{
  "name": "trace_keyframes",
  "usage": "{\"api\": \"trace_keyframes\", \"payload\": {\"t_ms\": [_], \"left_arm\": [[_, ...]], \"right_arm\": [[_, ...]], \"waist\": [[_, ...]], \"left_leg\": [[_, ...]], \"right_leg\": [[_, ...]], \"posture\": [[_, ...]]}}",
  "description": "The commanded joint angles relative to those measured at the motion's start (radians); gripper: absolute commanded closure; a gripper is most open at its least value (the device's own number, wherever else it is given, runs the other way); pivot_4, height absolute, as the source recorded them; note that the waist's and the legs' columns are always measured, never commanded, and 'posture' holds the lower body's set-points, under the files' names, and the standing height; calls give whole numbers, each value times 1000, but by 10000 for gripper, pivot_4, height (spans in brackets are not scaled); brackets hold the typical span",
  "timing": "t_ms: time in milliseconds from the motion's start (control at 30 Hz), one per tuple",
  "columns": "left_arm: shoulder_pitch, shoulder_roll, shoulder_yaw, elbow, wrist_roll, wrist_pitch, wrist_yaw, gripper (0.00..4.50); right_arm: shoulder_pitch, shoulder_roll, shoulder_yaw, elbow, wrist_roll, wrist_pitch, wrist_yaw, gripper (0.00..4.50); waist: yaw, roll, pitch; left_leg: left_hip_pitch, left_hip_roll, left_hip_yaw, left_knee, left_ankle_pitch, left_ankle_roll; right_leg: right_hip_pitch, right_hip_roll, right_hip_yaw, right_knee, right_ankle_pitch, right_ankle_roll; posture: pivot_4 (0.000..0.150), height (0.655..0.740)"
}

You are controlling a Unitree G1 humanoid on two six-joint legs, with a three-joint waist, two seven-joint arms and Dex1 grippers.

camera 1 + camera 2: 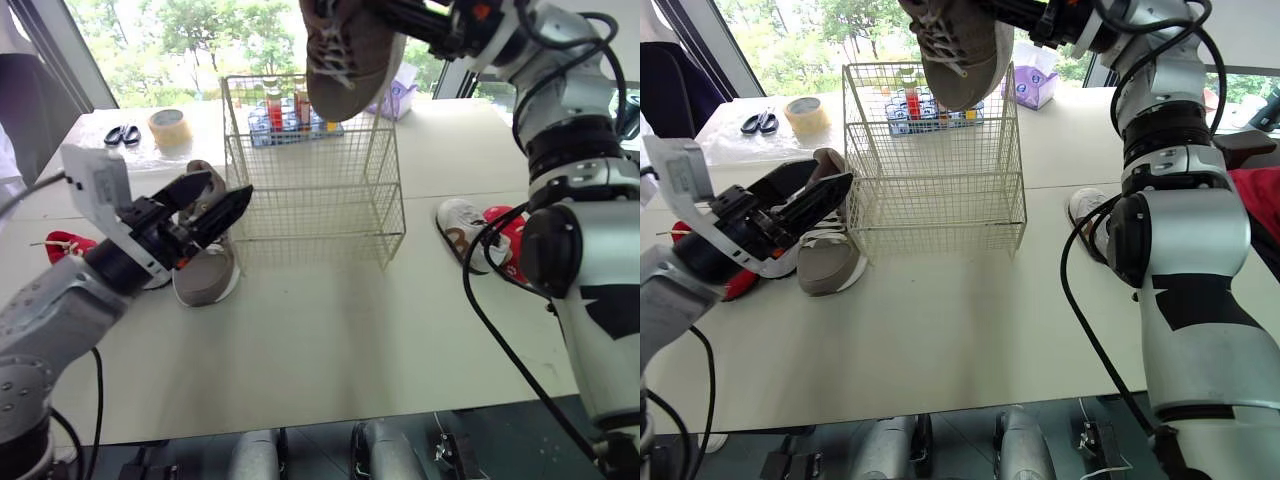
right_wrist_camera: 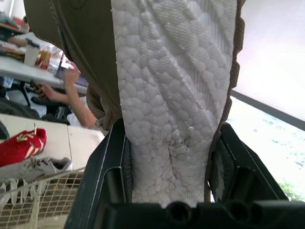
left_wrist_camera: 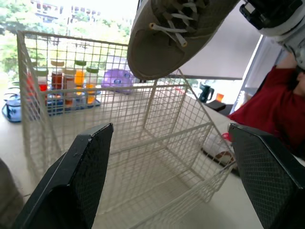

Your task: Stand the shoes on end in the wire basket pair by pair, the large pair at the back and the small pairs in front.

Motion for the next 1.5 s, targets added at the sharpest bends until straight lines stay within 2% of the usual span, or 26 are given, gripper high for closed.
{"api": "trace_keyframes", "payload": {"t_ms": [33, 500, 700, 967, 1233, 1300, 1367, 1467, 1500], "left_arm": [[3, 15, 8, -19, -15, -30, -17, 5529], [1, -26, -69, 18, 32, -66, -37, 5529], [-1, -36, -84, 30, 50, -73, -38, 4844], [-29, -57, -110, 54, 72, -68, -51, 4844], [-47, -91, -166, 93, 130, -64, -90, 4844], [-45, -100, -169, 97, 139, -65, -95, 4844], [-41, -106, -169, 96, 148, -64, -100, 4844], [-28, -113, -171, 95, 165, -60, -107, 4844], [-25, -114, -170, 95, 169, -60, -107, 4844]], "right_arm": [[-44, -10, -23, 16, -37, -51, 7, 28701], [-13, -17, -56, 106, -159, -28, -80, 28701], [-10, -20, -87, 109, -171, -35, -130, 1009], [-21, -32, -111, 101, -177, -32, -136, 396], [-36, -40, -197, 107, -119, 108, -139, 396], [-31, -36, -205, 105, -121, 108, -142, 5524], [-26, -32, -213, 103, -121, 108, -136, 12505], [-16, -16, -211, 102, -132, 95, -127, 26572], [-15, -11, -210, 102, -134, 93, -126, 29713]], "waist": [[-2, 0, 0], [-3, 0, 0], [-5, 0, 0], [-4, 0, 0], [-4, 0, 0], [-5, 0, 0], [-5, 0, 0], [-5, 0, 0], [-5, 0, 0]], "left_leg": [[0, 0, 0, 0, 0, 0], [0, 0, 0, 0, 0, -1], [0, 0, 0, 0, 1, -1], [0, 0, 0, 1, 1, -1], [0, 0, 0, 1, 1, -1], [0, 0, 0, 1, 1, -1], [0, 0, 0, 1, 1, -1], [0, 0, 0, 1, 1, -1], [0, 0, 0, 1, 1, -1]], "right_leg": [[0, 0, 0, 0, 0, 0], [0, 0, 0, 1, 0, 0], [-1, 0, 0, 1, 0, 0], [0, 0, 0, 2, 0, 0], [0, 0, 0, 2, 0, 0], [0, 0, 0, 2, 0, 0], [0, 0, 0, 2, 0, 0], [0, 0, 0, 2, 0, 0], [0, 0, 0, 2, 0, 0]], "posture": [[1500, 6938], [1500, 6938], [1500, 6938], [1500, 6938], [1500, 6938], [1500, 6938], [1500, 6938], [1500, 6938], [1500, 6938]]}}
